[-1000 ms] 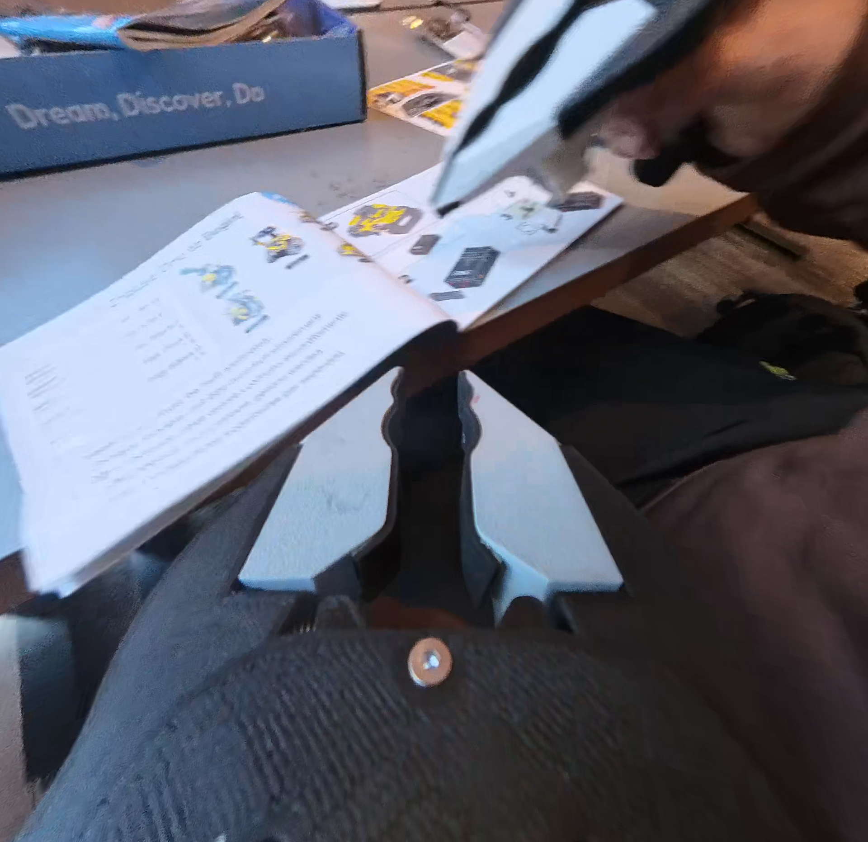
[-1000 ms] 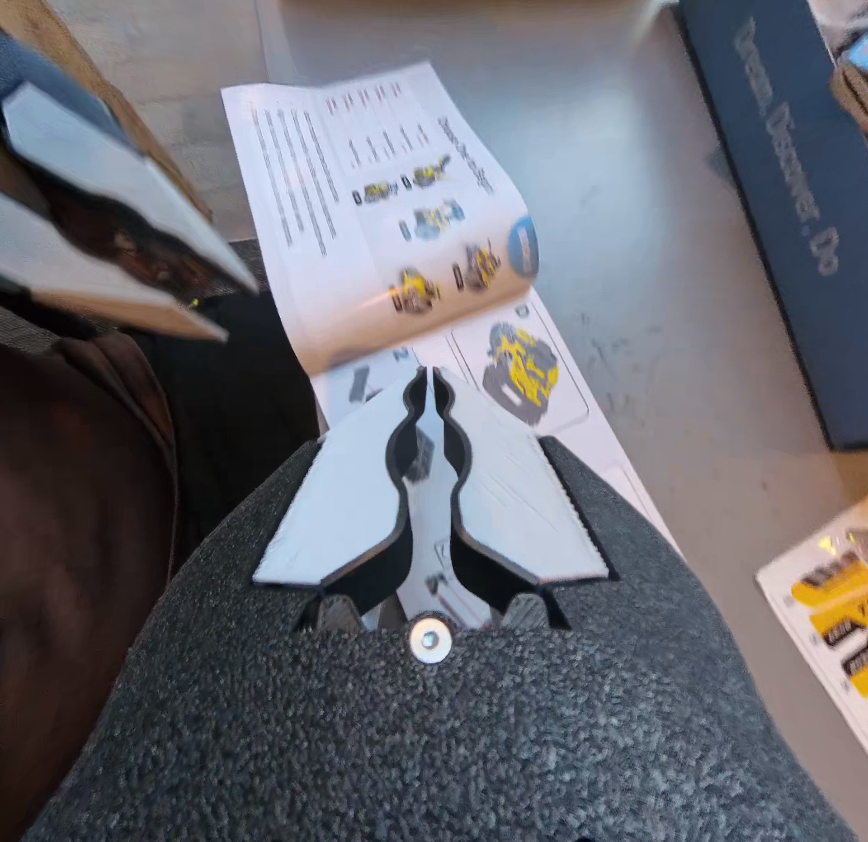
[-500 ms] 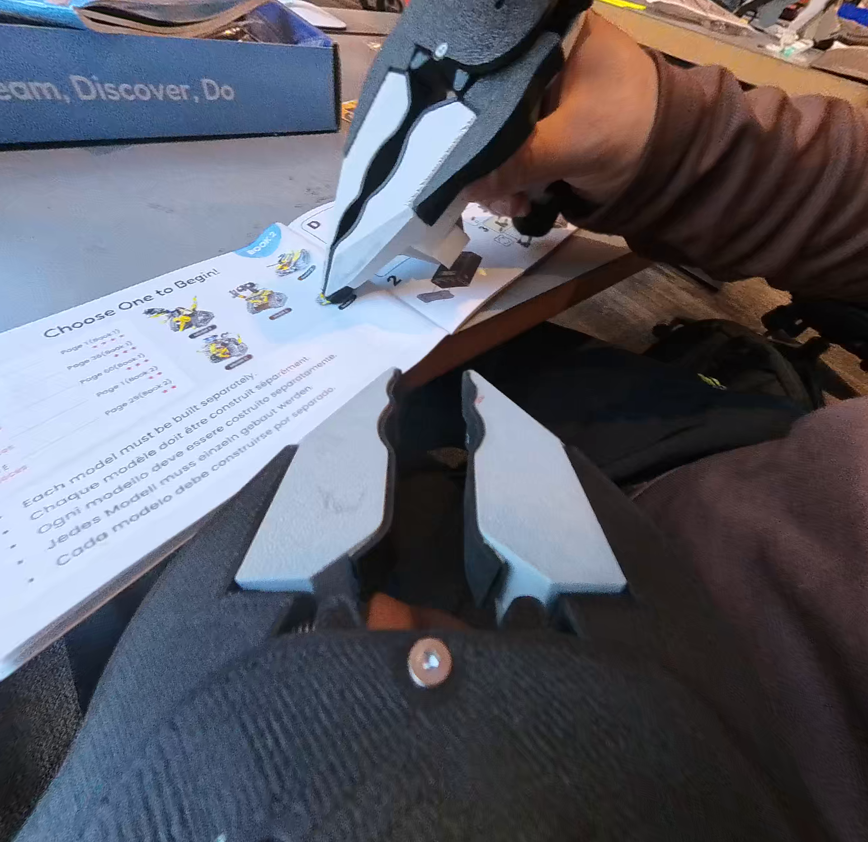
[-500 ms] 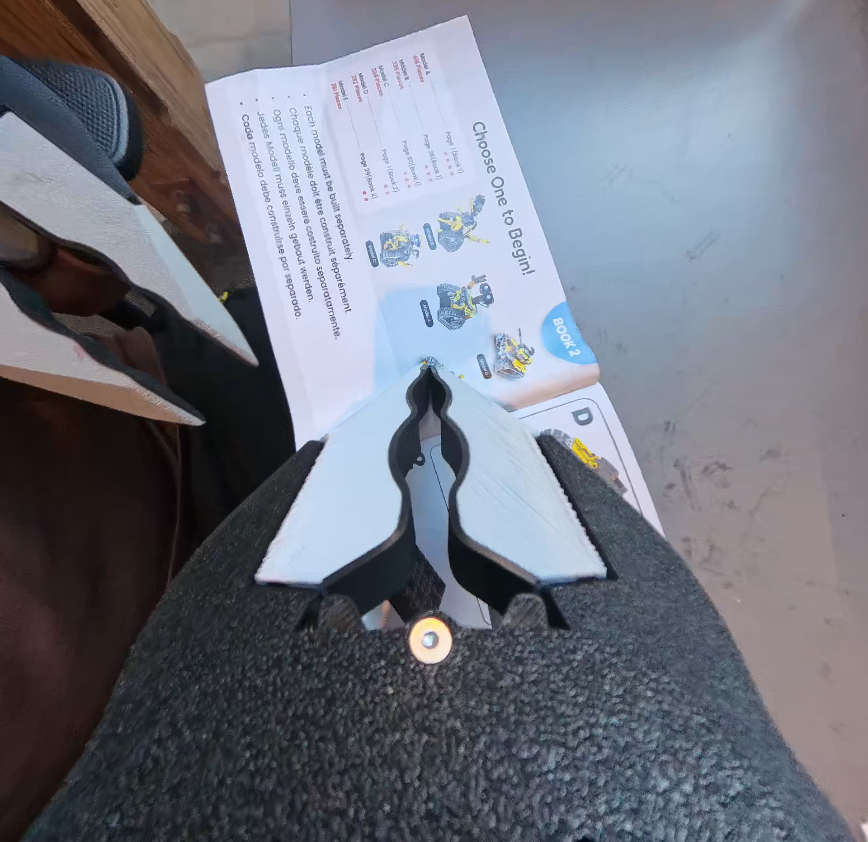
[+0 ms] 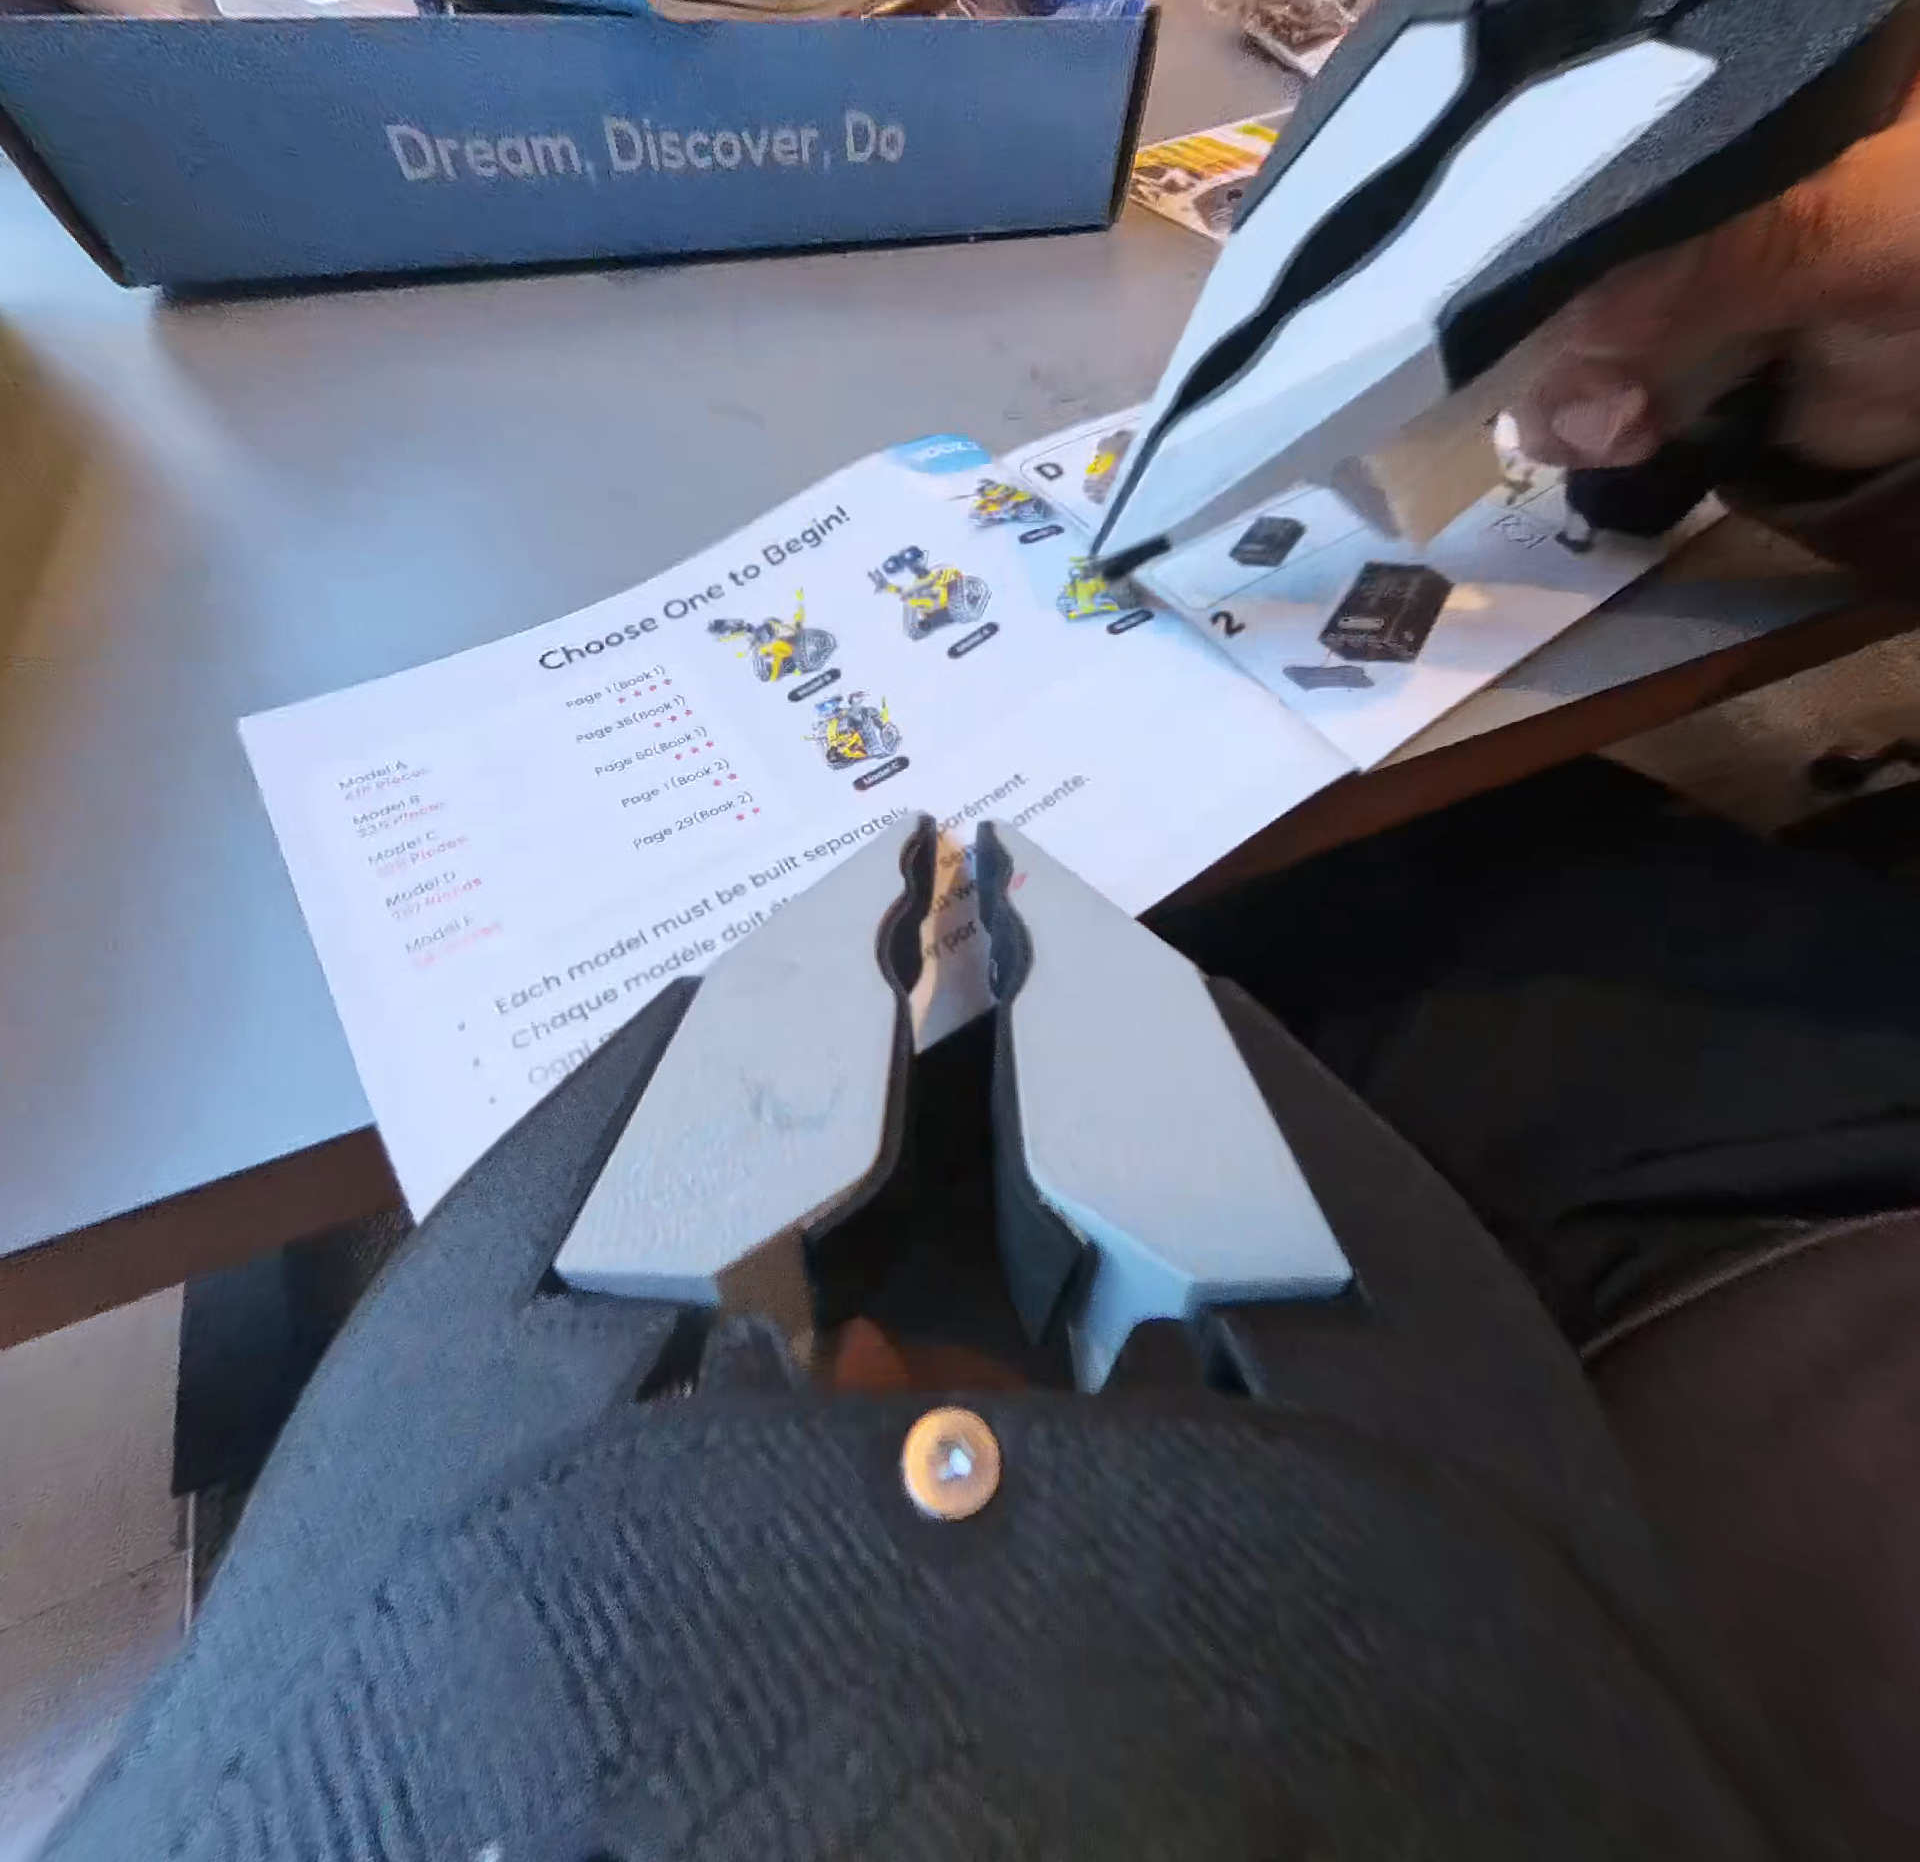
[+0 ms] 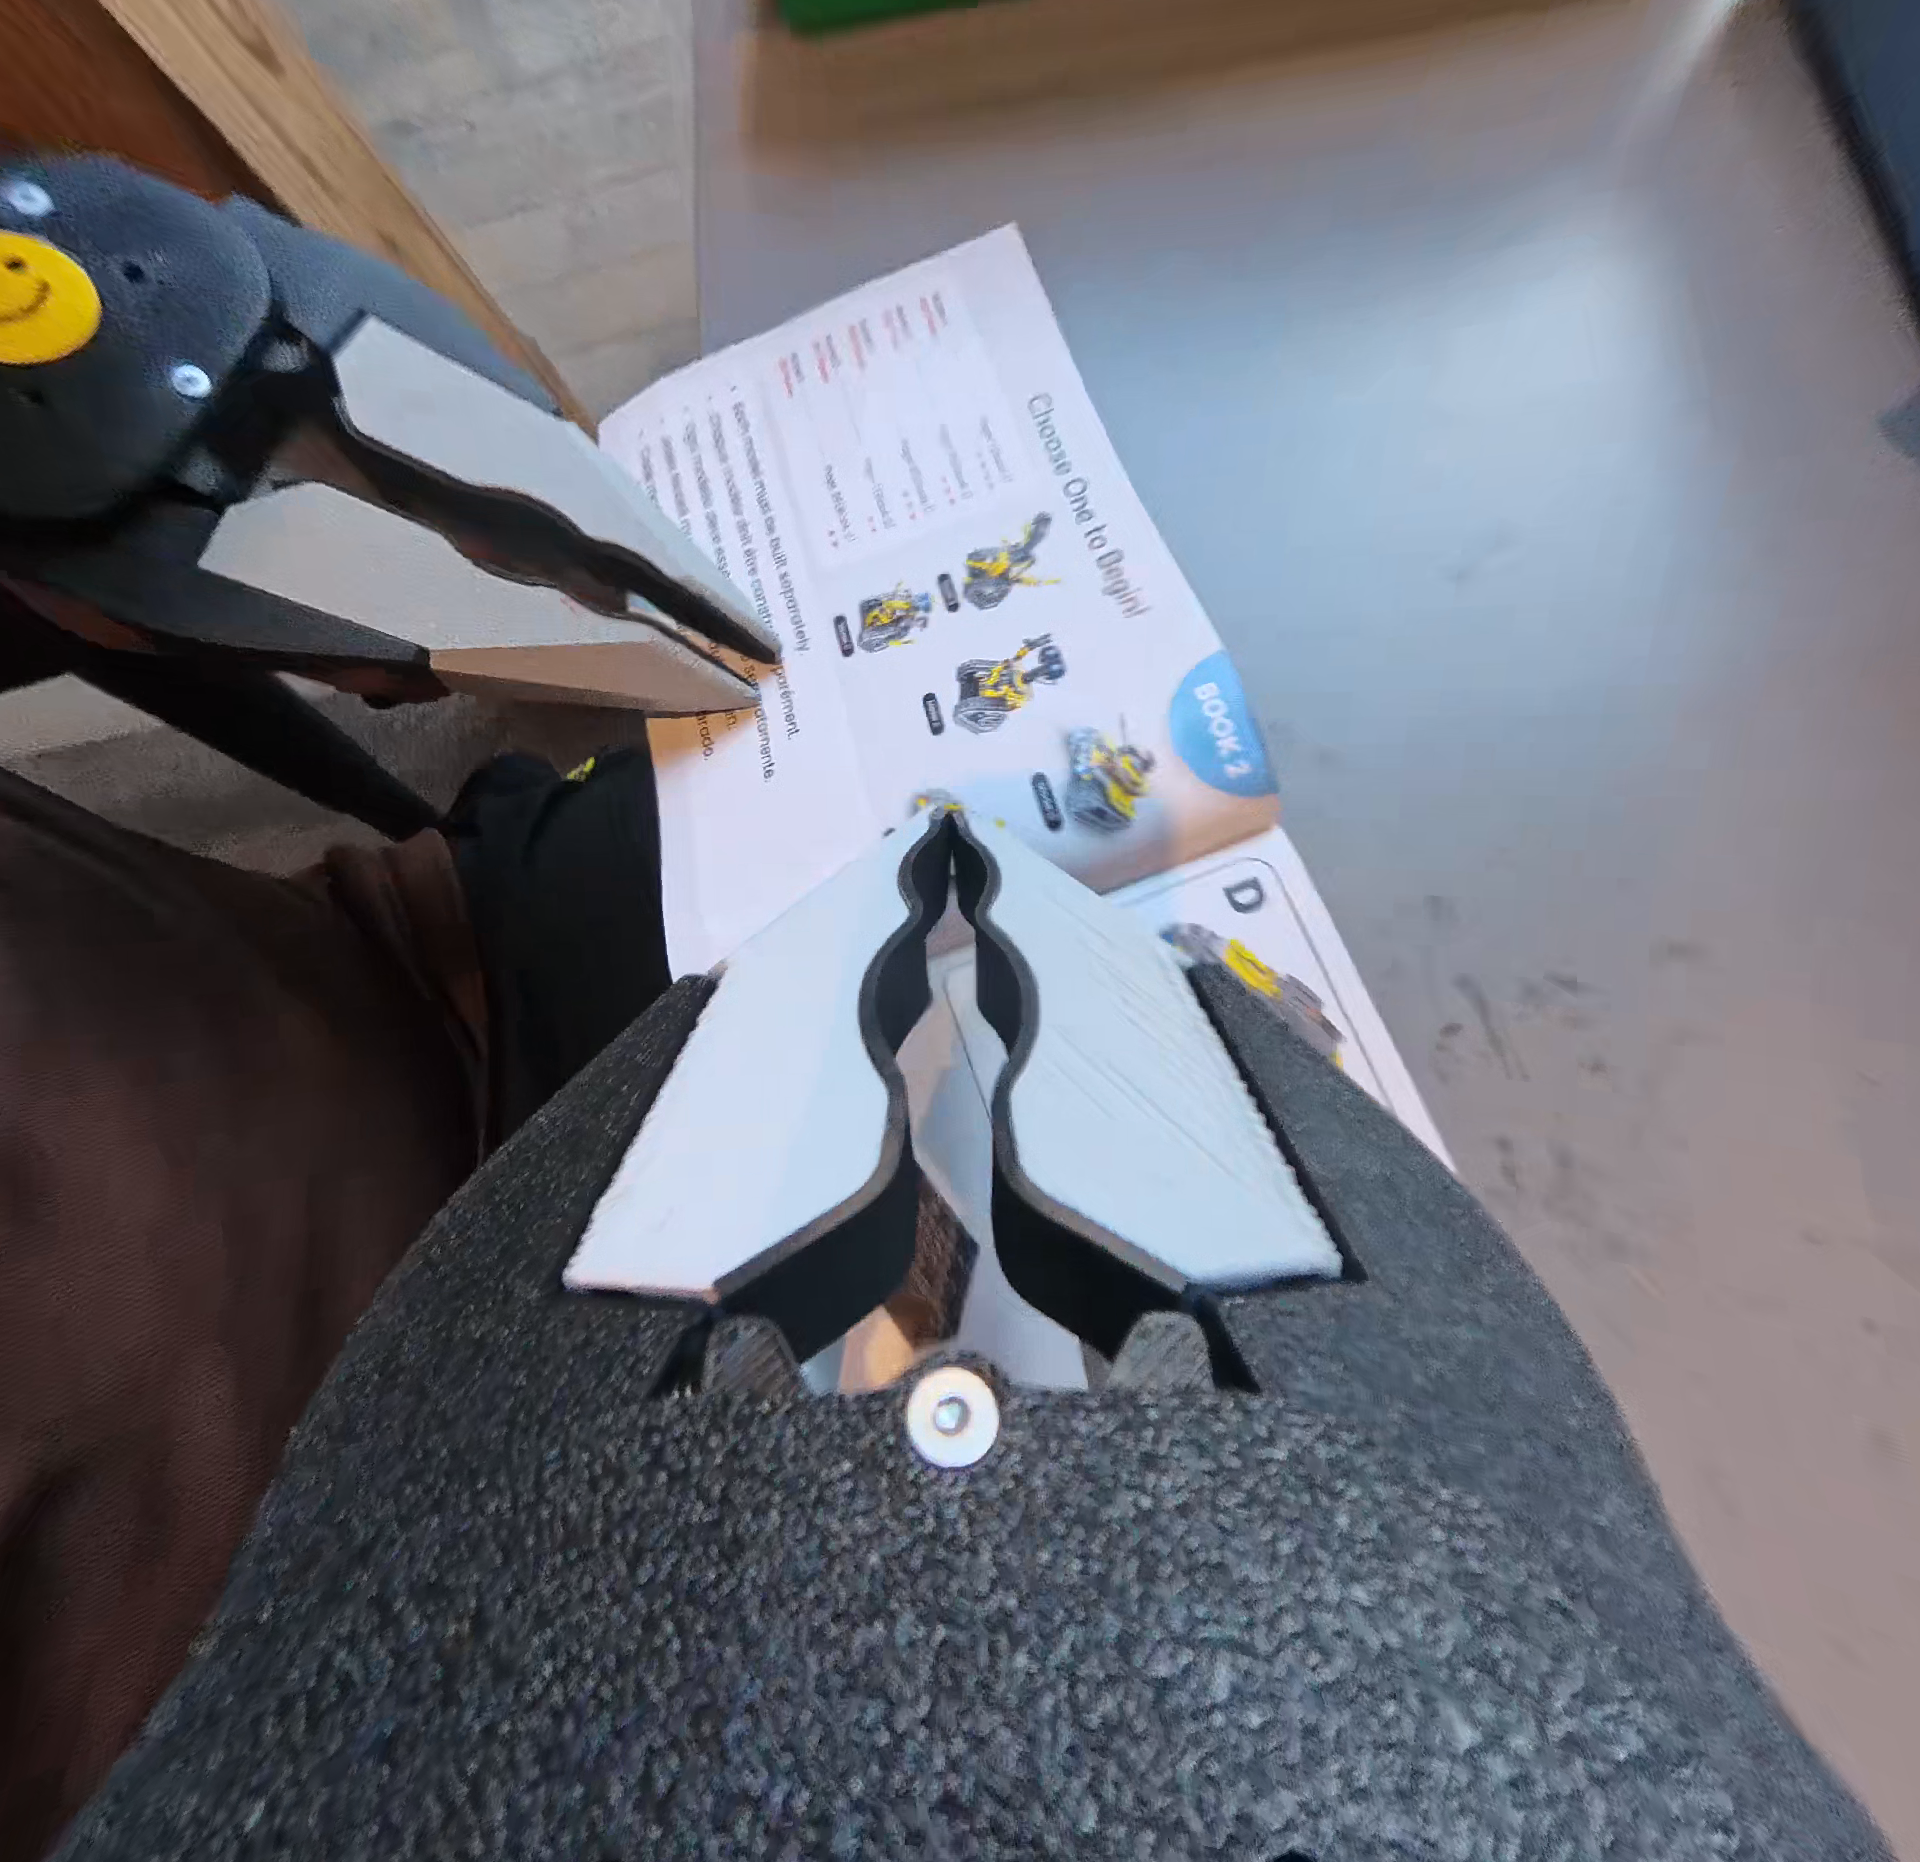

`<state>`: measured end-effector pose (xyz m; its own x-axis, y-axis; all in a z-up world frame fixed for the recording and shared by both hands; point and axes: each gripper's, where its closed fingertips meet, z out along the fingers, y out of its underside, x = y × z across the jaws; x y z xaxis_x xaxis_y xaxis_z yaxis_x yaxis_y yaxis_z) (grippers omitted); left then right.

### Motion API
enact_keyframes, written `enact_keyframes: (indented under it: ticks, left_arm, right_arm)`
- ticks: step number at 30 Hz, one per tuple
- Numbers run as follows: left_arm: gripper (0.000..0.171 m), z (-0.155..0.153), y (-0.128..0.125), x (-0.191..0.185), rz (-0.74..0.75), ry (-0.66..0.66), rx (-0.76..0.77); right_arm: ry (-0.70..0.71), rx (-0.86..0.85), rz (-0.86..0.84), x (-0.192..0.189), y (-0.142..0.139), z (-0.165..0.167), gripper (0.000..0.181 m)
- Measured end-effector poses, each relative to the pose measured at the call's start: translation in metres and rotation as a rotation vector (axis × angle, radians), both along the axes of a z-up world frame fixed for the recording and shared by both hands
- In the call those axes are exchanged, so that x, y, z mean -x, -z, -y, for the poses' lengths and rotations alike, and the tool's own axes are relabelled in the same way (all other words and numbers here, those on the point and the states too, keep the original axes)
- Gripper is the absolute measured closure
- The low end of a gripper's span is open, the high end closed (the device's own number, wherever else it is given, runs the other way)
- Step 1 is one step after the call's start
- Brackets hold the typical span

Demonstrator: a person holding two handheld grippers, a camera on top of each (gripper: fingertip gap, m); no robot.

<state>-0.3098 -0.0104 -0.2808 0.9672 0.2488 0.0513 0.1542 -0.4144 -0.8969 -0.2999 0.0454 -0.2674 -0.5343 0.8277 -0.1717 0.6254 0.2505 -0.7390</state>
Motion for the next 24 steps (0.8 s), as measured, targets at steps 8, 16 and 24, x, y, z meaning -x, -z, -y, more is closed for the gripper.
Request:
enact_keyframes:
  ticks: [8,16,24]
  left_arm:
    - [0.167,-0.001,0.000,0.000,-0.019,0.000,-0.017]
    - [0.170,-0.004,0.000,0.002,0.014,-0.002,-0.046]
    - [0.171,-0.005,0.000,0.007,0.002,-0.017,-0.041]
  right_arm:
    - [0.201,-0.091,-0.011,-0.032,-0.006,-0.090,0.179]
    - [0.350,-0.144,0.010,-0.080,0.010,-0.153,0.177]
    - [0.256,-0.168,-0.040,-0.085,0.002,-0.139,0.178]
